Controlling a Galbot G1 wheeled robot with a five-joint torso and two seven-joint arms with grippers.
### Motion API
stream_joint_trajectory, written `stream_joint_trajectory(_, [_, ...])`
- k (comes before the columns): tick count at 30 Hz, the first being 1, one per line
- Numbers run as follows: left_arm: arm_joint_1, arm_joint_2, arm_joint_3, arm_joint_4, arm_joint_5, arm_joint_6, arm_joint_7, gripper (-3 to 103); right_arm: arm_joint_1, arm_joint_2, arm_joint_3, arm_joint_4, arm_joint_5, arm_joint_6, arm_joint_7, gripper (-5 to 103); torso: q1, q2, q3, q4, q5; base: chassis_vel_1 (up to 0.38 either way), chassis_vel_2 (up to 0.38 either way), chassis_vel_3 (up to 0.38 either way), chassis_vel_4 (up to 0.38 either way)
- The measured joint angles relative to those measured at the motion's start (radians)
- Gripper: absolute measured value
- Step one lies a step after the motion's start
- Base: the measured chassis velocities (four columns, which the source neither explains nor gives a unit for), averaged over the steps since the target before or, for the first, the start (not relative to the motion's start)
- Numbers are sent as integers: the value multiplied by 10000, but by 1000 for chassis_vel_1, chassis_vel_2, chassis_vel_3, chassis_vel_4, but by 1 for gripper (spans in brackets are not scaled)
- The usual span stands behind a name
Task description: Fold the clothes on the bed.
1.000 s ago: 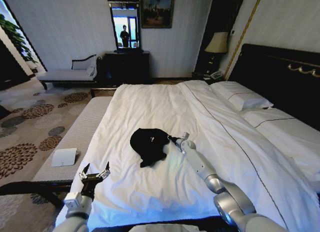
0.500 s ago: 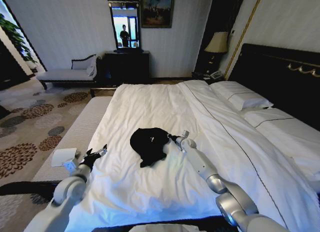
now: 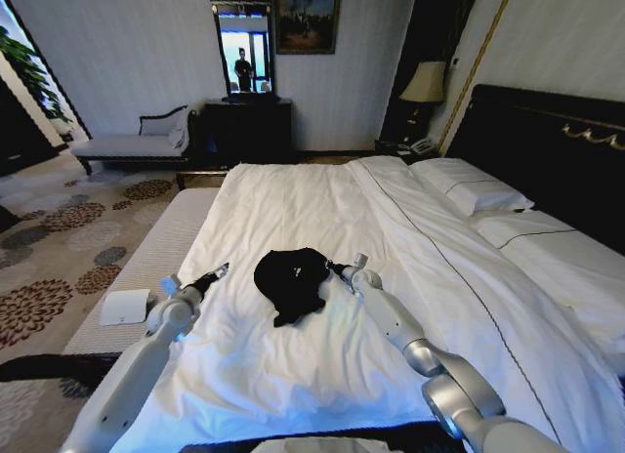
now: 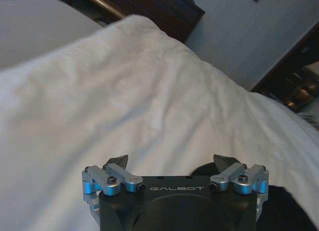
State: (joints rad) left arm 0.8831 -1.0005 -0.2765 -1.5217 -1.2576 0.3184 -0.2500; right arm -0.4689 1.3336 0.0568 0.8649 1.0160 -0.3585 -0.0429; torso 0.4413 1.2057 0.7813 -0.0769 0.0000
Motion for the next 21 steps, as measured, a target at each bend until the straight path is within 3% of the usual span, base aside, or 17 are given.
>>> stream_joint_trajectory(6, [-1154,-551,694,1287,-635,71,-3,93,20,6,-84,-57,-4,-16,107,0,2,0,0,-4,2,0,0,0,0])
stream_joint_trajectory(8, [-1448,-738,906,1796,-704,82,5,85,20,0,-96,-66,-5,-19,133,0,2,0,1,-3,-1,0,0,0,0])
stream_joint_trajectory(12, [-1657,-993,931,2506,-688,85,-108,89,20,-11,-94,-94,-8,-23,144,0,-1,-1,0,-2,-1,0,0,0,0])
stream_joint_trajectory(15, [-1721,-1181,802,2901,-712,85,-140,99,1,-83,-86,-84,-7,-24,150,0,-2,0,-1,1,1,0,0,0,0])
stream_joint_trajectory(21, [-1787,-1286,959,2968,-674,83,5,100,50,-110,-85,-142,-3,-24,150,0,-2,0,-1,-2,1,0,0,0,0])
